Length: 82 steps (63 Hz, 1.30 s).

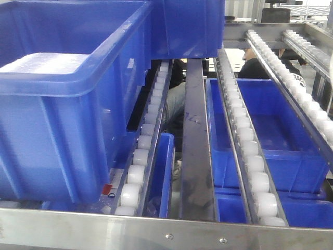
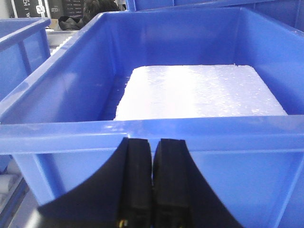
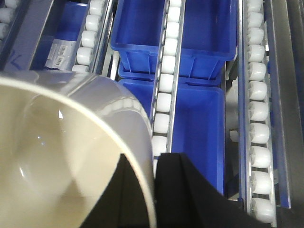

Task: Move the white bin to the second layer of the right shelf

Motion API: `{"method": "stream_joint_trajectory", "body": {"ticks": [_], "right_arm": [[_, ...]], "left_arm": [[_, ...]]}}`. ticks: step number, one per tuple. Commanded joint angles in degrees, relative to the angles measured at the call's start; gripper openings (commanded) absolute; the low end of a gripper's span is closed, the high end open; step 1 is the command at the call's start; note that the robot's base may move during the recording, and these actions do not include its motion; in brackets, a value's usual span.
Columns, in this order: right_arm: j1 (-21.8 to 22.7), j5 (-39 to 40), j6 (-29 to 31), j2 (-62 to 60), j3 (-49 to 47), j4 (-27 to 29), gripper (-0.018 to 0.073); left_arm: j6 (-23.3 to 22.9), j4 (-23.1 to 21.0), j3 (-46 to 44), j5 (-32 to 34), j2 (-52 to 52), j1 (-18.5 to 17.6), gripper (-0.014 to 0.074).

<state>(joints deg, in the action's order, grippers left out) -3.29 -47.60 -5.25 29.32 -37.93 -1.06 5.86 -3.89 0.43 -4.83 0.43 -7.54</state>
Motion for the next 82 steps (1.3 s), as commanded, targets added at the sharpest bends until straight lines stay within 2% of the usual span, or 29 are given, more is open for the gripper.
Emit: {"method": "stream_joint_trajectory", "body": {"ticks": [1, 61, 82], "right_arm": [[0.0, 4.9, 0.2, 0.1, -1.8, -0.1, 0.0057], [0.0, 5.2, 0.2, 0.6, -1.7, 1.1, 0.0057], [0.0, 8.9, -1.4, 17.4, -3.6, 3.0, 0.0057]], "left_arm": [[-0.1, -0.3, 2.1, 4.8, 0.8, -0.3, 0.0085], [-0.1, -0.3, 2.1, 4.8, 0.8, -0.3, 0.0085], [-0.1, -0.3, 2.1, 4.8, 0.8, -0.3, 0.0085]]}}
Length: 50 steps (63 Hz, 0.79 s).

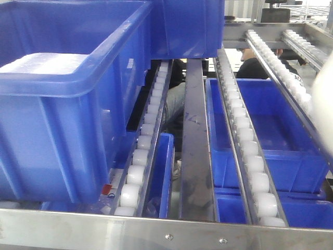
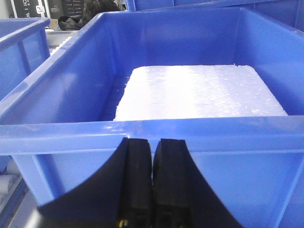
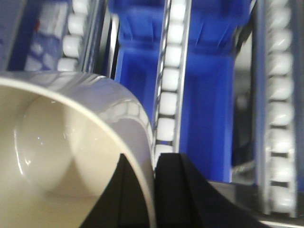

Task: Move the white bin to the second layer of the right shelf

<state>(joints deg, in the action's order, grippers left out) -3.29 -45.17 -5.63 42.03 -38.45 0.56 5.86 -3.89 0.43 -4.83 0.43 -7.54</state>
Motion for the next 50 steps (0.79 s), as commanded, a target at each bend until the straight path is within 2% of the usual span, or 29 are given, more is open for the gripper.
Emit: {"method": "stream_joint_trajectory", "body": {"ticks": [1, 19, 50], "right_arm": [[0.0, 6.6, -1.0, 5.6, -3.3, 1.5, 0.0057], [0.1, 10.7, -1.0, 18.7, -4.2, 1.5, 0.0057], [0.8, 15.1, -1.0, 21.6, 0.3, 0.7, 0.0057]], "left_arm": [[-0.1, -0.3, 2.1, 4.8, 0.8, -0.3, 0.0085], [-0.1, -0.3, 2.1, 4.8, 0.8, -0.3, 0.0085], [-0.1, -0.3, 2.1, 4.8, 0.8, -0.3, 0.0085]]}}
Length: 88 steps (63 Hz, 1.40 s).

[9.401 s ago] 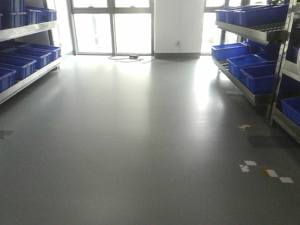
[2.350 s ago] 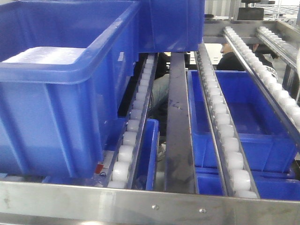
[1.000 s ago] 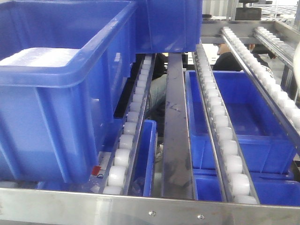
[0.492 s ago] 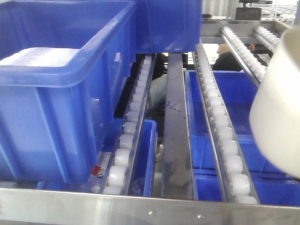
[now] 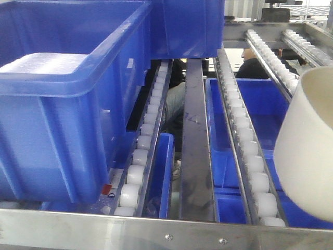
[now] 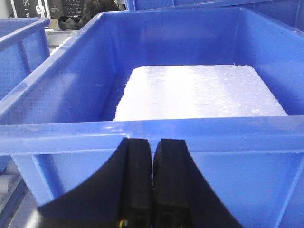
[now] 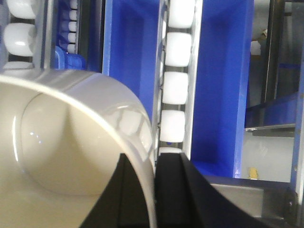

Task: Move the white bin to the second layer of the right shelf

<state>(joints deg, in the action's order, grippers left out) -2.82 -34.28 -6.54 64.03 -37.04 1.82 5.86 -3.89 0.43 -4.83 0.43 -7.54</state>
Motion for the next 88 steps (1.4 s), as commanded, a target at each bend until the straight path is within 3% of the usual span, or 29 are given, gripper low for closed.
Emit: {"method": "stream_joint_trajectory", "body": {"ticks": [1, 88], "right_arm": [[0.4, 4.2, 0.0, -0.3, -1.1, -0.6, 0.0057], [1.6, 9.6, 0.0, 0.9, 3.4, -1.5, 0.0067]], "left_arm": [[-0.1, -0.3, 2.1, 4.8, 0.8, -0.3, 0.0085], [-0.1, -0.3, 2.1, 4.8, 0.8, -0.3, 0.0085]]}}
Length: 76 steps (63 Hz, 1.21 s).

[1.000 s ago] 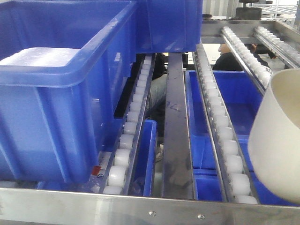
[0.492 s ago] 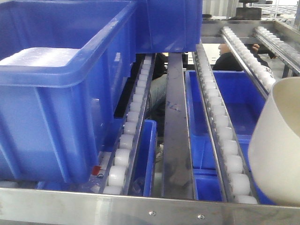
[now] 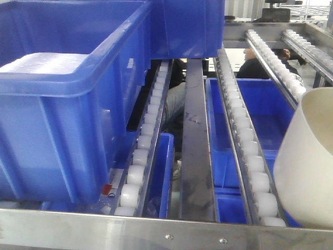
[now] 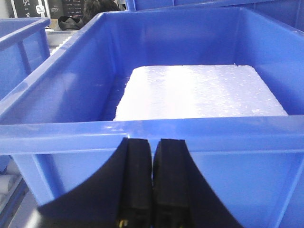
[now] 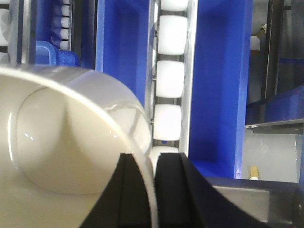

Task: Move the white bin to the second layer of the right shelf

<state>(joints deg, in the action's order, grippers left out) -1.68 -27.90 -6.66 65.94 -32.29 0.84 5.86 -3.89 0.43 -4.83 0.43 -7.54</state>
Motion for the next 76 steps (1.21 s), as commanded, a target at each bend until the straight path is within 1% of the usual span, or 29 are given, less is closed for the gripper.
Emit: {"method": "stream_joint_trajectory", "body": {"ticks": [1, 7, 13, 18, 32, 46, 54, 58, 65, 72, 76], "right_arm": [[0.4, 3.3, 0.1, -1.0, -1.3, -0.5, 0.0077], [0.4, 3.5, 0.1, -1.0, -1.4, -0.5, 0.0163], [0.4, 3.7, 0.1, -1.2, -1.4, -0.5, 0.0298], [0.4, 3.7, 0.1, -2.0, -1.4, -0.5, 0.0347], [0.4, 3.4, 0.1, -8.2, -1.4, -0.5, 0.0351], [0.4, 0.6, 0.1, -17.3, -1.4, 0.8, 0.0351], [0.4, 0.4, 0.1, -22.3, -1.4, 1.0, 0.035], [0.4, 0.2, 0.1, -25.4, -1.4, 1.0, 0.0333], [0.4, -0.3, 0.1, -30.1, -1.4, 1.0, 0.0243], [0.4, -1.0, 0.4, -34.4, -1.3, 1.0, 0.0116], [0.4, -1.0, 2.4, -36.7, -1.3, 1.0, 0.0043]], "left_arm": [[-0.1, -0.3, 2.1, 4.8, 0.8, -0.3, 0.0085], [-0.1, -0.3, 2.1, 4.8, 0.8, -0.3, 0.0085], [-0.1, -0.3, 2.1, 4.8, 0.8, -0.3, 0.0085], [-0.1, -0.3, 2.1, 4.8, 0.8, -0.3, 0.0085], [-0.1, -0.3, 2.1, 4.8, 0.8, -0.3, 0.0085], [-0.1, -0.3, 2.1, 4.8, 0.8, -0.3, 0.0085], [-0.1, -0.3, 2.1, 4.8, 0.8, -0.3, 0.0085], [-0.1, -0.3, 2.1, 4.8, 0.8, -0.3, 0.0085], [-0.1, -0.3, 2.1, 4.8, 0.8, -0.3, 0.0085], [-0.1, -0.3, 2.1, 4.8, 0.8, -0.3, 0.0085], [-0.1, -0.3, 2.1, 4.8, 0.8, -0.3, 0.0085]]}}
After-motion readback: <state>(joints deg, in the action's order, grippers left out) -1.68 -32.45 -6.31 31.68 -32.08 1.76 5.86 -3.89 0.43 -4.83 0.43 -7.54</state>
